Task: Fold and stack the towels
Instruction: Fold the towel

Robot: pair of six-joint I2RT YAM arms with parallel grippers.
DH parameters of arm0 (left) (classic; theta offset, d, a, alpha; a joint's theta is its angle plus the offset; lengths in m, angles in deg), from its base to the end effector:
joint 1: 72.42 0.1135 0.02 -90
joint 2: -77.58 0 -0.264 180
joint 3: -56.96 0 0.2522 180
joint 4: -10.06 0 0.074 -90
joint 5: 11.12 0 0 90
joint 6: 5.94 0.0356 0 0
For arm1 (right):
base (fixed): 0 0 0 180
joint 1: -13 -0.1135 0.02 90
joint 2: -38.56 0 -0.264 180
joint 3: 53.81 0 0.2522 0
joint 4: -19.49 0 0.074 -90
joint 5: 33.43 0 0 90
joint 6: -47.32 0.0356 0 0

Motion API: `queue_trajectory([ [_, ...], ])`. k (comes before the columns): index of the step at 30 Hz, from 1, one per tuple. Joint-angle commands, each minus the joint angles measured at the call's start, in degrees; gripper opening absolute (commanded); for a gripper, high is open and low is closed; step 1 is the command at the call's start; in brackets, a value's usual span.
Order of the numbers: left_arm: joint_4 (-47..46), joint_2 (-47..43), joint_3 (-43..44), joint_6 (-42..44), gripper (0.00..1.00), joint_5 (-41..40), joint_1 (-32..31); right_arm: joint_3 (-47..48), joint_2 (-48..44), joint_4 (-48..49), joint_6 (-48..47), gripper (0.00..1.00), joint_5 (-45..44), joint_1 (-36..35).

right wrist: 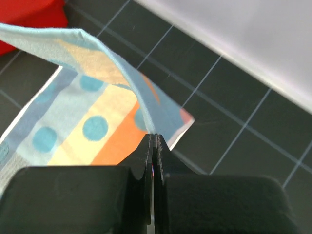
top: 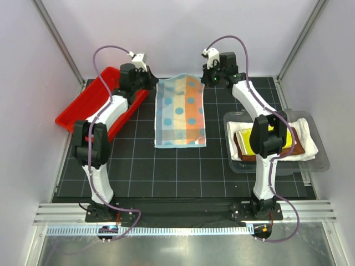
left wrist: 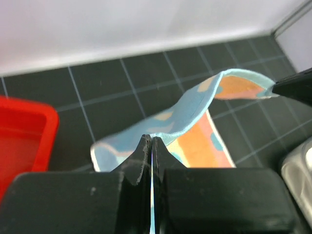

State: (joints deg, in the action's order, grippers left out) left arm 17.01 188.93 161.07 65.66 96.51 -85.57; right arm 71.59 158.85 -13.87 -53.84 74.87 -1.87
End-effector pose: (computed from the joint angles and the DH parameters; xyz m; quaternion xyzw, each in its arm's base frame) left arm 0.4561 -0.1176 0.3011 0.0583 0.7832 -0.2814 0.5514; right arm 0.4797 0.1389 0.3129 -0.2703 0.8072 0.1528 0.5020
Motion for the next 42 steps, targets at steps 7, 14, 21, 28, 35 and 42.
queue_trajectory([
  [7,2.39,-8.86,-12.99,8.63,0.00,3.99,0.14,-17.22,-12.27,-2.80,-2.03,0.01,-0.11,-2.44],
  [14,4.52,-15.97,-22.74,9.60,0.00,2.32,-0.21,-26.46,-18.50,-8.00,-2.91,0.01,-6.79,-6.13],
  [21,5.14,-21.08,-30.83,6.45,0.00,0.66,-2.14,-34.11,-24.31,-6.51,-0.62,0.01,-6.09,-7.71],
  [28,5.23,-23.11,-35.06,2.31,0.00,-1.10,-4.17,-36.05,-26.60,-9.05,0.70,0.01,-8.46,-8.50],
  [35,6.63,-25.48,-36.03,1.87,0.00,-5.14,-4.17,-38.77,-29.58,-8.71,2.46,0.01,-8.29,-9.12],
  [42,10.59,-27.94,-34.27,2.66,0.00,-5.41,-4.26,-40.35,-31.17,-9.06,3.86,0.01,-7.85,-9.73],
])
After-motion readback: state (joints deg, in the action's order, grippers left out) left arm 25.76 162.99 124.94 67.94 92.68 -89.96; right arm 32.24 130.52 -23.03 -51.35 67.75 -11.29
